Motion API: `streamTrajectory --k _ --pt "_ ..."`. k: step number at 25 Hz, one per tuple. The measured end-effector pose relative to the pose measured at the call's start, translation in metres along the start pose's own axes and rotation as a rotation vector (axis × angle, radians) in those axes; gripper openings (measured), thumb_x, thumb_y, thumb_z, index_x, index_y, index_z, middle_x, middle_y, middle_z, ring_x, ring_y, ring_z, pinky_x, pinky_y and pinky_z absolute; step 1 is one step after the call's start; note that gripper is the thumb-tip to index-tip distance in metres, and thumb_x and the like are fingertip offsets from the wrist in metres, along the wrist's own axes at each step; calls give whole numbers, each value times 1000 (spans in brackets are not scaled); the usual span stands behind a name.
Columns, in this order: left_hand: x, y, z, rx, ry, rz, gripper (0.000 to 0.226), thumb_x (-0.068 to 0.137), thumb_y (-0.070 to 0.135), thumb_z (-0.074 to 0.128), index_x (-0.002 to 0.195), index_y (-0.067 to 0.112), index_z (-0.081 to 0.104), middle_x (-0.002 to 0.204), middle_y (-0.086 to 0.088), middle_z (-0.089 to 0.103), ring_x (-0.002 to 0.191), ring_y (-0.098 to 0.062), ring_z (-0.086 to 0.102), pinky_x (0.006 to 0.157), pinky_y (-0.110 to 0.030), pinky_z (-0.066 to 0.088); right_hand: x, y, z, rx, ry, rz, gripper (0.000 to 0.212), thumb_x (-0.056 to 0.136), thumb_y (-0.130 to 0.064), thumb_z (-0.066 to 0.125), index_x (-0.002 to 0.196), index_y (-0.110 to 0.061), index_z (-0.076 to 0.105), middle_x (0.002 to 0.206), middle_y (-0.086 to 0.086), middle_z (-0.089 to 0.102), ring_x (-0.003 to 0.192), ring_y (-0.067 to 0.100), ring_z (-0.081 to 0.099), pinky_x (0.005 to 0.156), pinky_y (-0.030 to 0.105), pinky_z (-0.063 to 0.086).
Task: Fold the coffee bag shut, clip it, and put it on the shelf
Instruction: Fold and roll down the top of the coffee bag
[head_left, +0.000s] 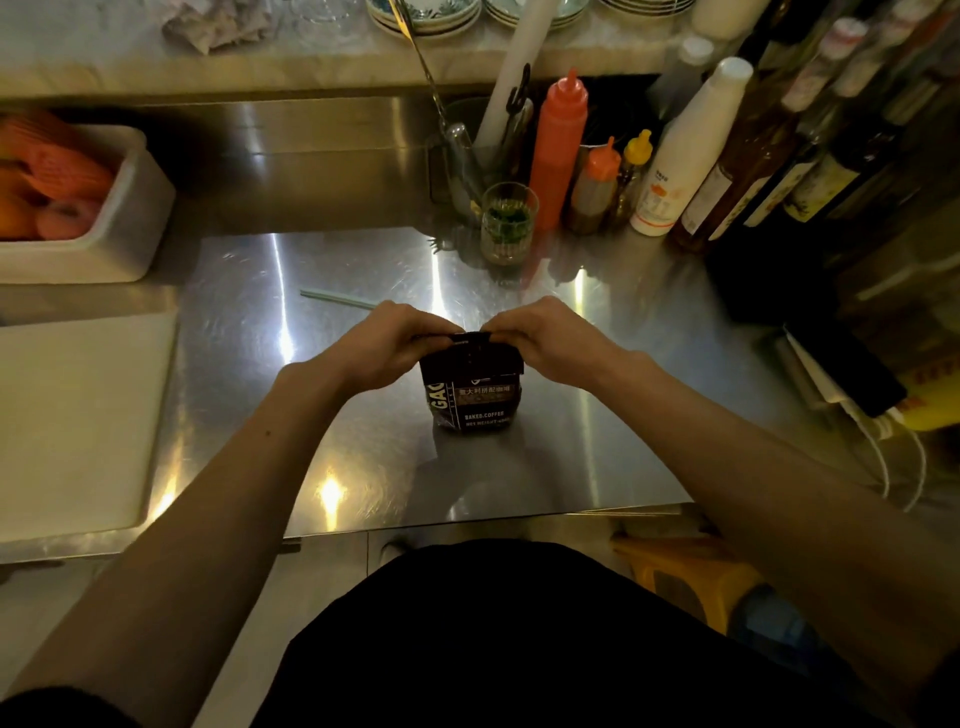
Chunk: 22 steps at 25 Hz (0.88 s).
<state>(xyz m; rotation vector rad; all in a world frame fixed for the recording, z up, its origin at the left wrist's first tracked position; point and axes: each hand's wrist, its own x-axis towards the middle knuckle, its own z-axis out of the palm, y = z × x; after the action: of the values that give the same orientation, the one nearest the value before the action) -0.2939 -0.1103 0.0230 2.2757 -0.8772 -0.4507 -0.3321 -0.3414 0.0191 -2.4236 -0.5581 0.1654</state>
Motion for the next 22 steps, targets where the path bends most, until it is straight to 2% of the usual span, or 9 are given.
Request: streamTrajectory --k 4,7,9,11,14,16,19,22 --pt "-2 2 6 -119 66 -71 27 91 11 65 117 13 69 108 -3 73 97 -11 68 86 -22 53 0 2 4 45 69 34 20 93 -9 55 100 -8 74 81 9 73 67 19 63 68 43 54" --pt "-5 -1 21 -174 152 -147 23 84 12 72 107 11 73 94 -6 76 86 -16 71 83 -35 58 -2 4 6 78 70 45 19 93 -10 56 101 -8 73 83 9 74 70 19 65 70 38 56" --pt "-8 -3 31 -143 200 -166 17 86 12 70 102 11 74 86 -2 74 80 -15 70 81 -40 58 -6 8 10 155 85 98 18 92 -14 62 106 -12 72 92 9 75 80 17 68 77 28 56" --pt "-6 -3 35 -139 226 -172 18 86 11 69 103 11 74 87 -1 74 80 -14 69 82 -38 57 -10 16 11 262 97 204 21 85 -18 71 107 -15 70 96 8 74 87 16 69 84 26 54" --pt "-3 0 39 -135 267 -156 19 86 9 70 104 9 74 92 -3 75 84 -16 70 84 -34 57 -11 24 14 208 106 243 7 85 -16 71 86 -9 71 76 9 71 73 21 66 73 37 54" --pt "-4 1 46 -188 318 -182 20 85 10 71 105 10 74 92 0 74 86 -15 70 84 -30 56 -10 24 21 168 168 214 8 87 -13 67 84 -6 71 72 11 71 68 24 66 70 40 54" --pt "-8 -3 58 -241 353 -276 16 84 17 73 99 11 74 86 -3 74 77 -11 69 75 -28 54 -14 26 26 203 192 195 9 88 -16 67 89 -9 71 77 11 72 72 24 67 74 42 55" --pt "-7 -5 67 -256 401 -294 7 85 17 71 89 12 74 72 -2 71 64 -5 65 64 -26 51 -23 34 23 301 77 219 17 84 -17 73 99 -14 67 92 7 72 91 20 69 88 32 55"
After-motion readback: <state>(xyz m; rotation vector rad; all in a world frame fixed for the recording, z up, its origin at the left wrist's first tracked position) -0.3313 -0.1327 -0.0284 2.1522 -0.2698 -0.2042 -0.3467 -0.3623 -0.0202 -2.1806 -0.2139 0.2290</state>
